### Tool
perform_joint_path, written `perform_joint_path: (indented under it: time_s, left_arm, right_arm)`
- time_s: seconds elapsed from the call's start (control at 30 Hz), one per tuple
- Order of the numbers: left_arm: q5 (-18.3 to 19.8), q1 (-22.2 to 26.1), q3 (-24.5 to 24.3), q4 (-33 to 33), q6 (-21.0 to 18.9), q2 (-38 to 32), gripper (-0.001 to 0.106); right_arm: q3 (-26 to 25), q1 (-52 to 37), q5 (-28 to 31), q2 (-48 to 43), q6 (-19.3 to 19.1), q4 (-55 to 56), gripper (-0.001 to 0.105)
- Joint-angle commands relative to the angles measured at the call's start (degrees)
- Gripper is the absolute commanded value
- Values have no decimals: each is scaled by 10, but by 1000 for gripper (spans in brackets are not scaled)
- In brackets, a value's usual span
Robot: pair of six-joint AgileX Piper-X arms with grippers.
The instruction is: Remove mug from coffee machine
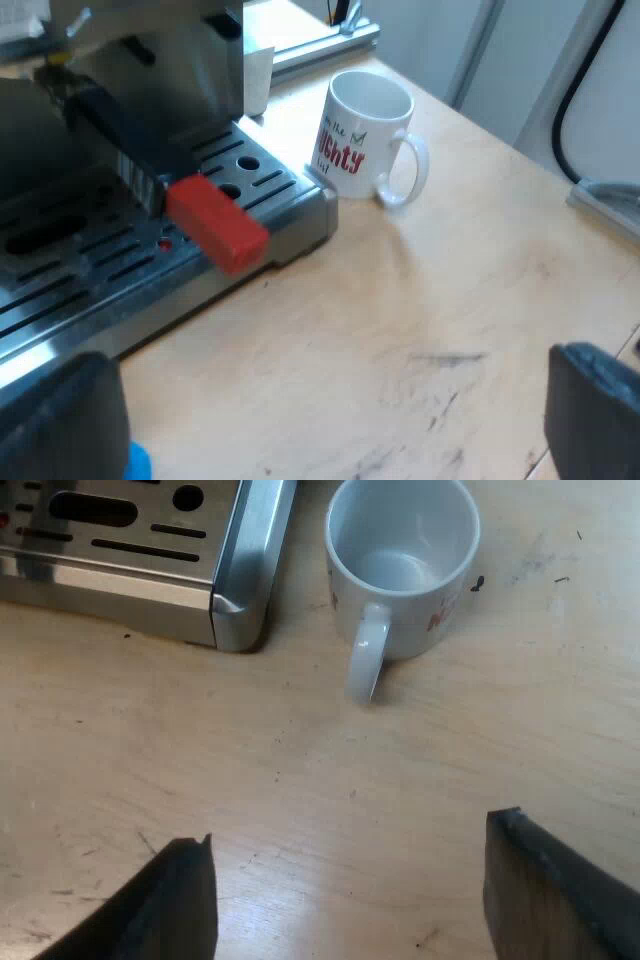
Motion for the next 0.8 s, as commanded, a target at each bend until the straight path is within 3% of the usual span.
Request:
perform_joint_path:
  time_s: [0.03,0.17,0.4,0.6,0.67,0.8]
  left_arm:
    - [-8,-2,-25,-1,-23,39,86]
    - [-9,-2,-61,-1,-22,99,86]
    - [-9,33,-86,-2,-21,176,86]
    - [61,142,-86,-2,-21,205,86]
    - [66,174,-86,-2,-21,206,86]
    - [66,253,-89,12,-1,206,86]
  right_arm:
    - [-34,0,-17,39,-2,21,59]
    - [-72,0,-30,85,-2,-1,59]
    - [-78,-41,-31,101,-11,-56,59]
    - [-78,-185,-84,101,-33,-63,59]
    - [-78,-246,-112,101,-55,-61,59]
    - [-76,-328,-116,85,-93,-62,59]
